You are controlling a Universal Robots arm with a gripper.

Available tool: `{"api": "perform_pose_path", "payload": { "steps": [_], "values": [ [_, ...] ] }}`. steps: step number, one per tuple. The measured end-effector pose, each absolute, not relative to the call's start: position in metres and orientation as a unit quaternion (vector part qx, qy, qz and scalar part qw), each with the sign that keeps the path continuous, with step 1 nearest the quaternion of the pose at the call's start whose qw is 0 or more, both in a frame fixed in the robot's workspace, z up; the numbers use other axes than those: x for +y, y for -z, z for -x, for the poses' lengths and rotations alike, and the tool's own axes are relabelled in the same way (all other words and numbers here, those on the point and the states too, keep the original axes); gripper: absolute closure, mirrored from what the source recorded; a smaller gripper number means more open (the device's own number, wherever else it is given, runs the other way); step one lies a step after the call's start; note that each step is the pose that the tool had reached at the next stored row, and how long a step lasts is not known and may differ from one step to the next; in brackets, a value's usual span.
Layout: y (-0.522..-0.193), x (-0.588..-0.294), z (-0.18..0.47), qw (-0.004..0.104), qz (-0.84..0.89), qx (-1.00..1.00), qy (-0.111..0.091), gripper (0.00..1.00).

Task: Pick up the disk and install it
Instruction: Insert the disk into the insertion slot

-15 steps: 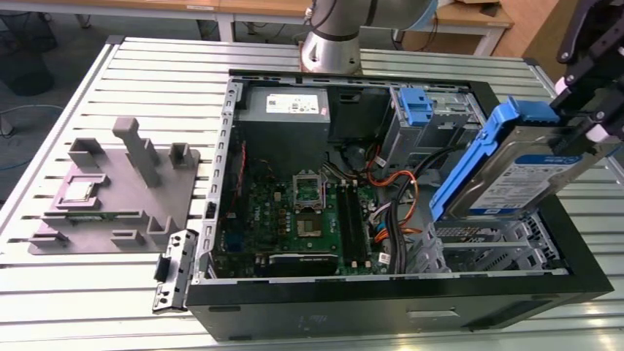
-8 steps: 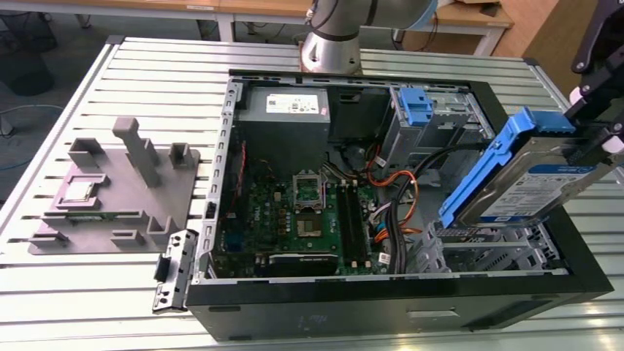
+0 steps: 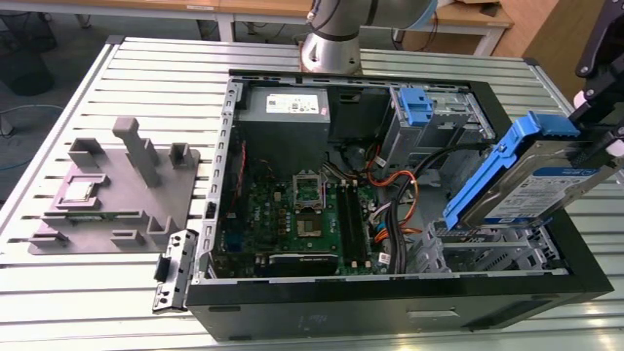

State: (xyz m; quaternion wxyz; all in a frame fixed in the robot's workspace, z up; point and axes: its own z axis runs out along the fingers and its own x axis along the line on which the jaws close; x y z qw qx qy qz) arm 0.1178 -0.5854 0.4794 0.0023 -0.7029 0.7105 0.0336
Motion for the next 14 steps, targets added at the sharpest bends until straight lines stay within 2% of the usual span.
{"api": "perform_pose_path", "payload": {
  "steps": [14],
  "values": [
    [-0.461,-0.585,-0.118,0.002,0.703,0.710,-0.033,0.65]
  ]
}}
